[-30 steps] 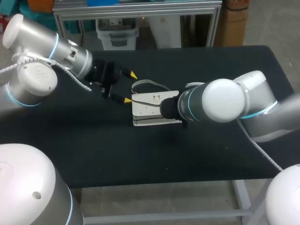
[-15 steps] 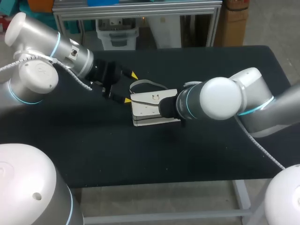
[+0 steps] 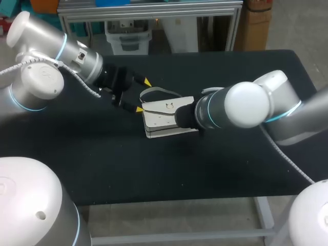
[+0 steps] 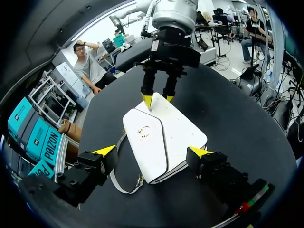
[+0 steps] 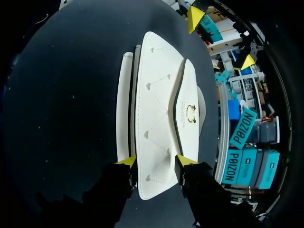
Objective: Pick up the bag, open it, inspect its contents, close it, and place it on the opposite side
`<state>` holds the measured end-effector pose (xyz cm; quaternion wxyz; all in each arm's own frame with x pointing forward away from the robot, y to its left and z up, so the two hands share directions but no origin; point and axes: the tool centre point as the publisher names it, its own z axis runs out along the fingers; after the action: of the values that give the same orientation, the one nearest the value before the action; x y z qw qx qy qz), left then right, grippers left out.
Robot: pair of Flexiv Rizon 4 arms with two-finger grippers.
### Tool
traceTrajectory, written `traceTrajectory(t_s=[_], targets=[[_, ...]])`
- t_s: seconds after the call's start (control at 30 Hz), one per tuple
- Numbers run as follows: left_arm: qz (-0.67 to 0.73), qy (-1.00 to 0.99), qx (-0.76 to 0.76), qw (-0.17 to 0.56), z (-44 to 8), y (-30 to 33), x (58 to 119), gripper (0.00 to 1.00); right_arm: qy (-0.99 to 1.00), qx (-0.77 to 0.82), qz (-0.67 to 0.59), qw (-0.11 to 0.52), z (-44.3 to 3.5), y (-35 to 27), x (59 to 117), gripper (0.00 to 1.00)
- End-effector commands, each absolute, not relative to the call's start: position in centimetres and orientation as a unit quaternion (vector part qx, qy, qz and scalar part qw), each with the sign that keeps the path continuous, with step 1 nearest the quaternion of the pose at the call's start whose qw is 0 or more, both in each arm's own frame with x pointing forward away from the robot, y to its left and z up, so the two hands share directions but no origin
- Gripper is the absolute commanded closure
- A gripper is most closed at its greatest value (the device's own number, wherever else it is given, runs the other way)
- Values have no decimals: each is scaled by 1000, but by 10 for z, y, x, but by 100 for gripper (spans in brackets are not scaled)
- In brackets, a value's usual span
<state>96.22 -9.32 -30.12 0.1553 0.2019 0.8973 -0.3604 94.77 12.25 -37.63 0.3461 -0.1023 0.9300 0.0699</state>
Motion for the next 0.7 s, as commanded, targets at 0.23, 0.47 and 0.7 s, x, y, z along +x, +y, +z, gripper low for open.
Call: traceTrajectory(t_s=[0.23,0.47,0.7], targets=[[-361,897,206,151,-303,-96,965,0,928,-108,79,348,-376,117,947,50],[-362,897,208,148,-304,-97,965,0,927,-110,75,350,-375,115,949,50],[-366,894,208,152,-304,-98,965,0,930,-107,75,345,-380,113,954,100]])
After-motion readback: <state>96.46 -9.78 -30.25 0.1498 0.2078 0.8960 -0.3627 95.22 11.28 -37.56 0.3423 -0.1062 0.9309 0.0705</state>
